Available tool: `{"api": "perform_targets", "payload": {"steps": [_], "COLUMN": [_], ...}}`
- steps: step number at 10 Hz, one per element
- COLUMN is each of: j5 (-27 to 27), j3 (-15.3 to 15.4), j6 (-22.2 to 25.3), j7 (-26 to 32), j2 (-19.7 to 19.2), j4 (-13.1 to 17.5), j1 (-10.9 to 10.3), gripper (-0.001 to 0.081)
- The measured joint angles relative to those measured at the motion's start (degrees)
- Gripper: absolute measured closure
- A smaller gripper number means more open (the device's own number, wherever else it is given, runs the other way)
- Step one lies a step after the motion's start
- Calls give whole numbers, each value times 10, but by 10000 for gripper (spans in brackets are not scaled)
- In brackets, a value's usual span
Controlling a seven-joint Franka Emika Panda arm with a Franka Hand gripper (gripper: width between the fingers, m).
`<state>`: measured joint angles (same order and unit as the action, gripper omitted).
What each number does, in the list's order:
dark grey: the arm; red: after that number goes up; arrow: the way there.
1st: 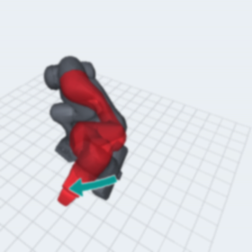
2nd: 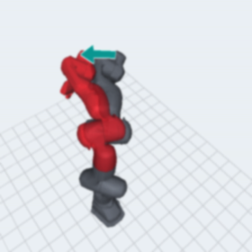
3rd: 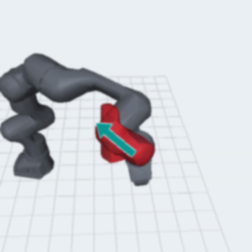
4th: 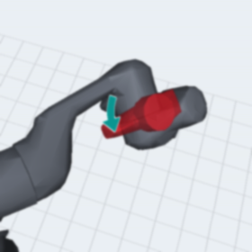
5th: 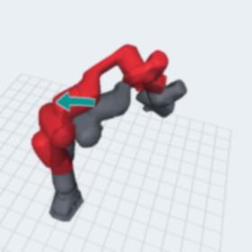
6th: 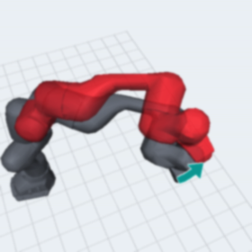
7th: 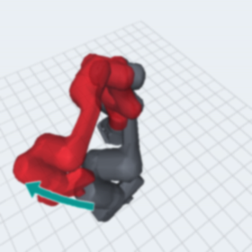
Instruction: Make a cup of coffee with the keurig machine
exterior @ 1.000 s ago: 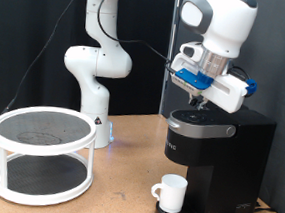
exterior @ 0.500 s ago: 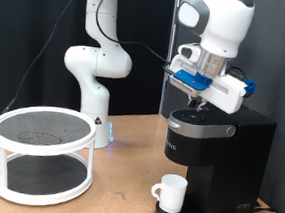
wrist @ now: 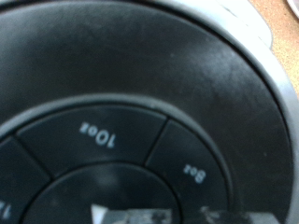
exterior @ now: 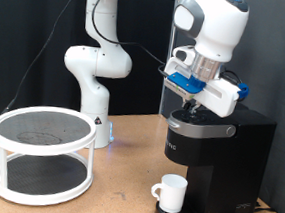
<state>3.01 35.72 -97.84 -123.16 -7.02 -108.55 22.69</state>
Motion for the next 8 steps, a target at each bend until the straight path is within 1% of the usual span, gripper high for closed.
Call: {"api": "perform_targets", "payload": {"steps": [5, 7, 8], "j5": [14, 14, 11], "j3": [-2, -2, -2], "j6": [21, 21, 12], "j7": [-2, 2, 7], "j2": [-13, -12, -10], "j4": [9, 9, 7], "j1": [0, 0, 1], "gripper": [806, 806, 806]}}
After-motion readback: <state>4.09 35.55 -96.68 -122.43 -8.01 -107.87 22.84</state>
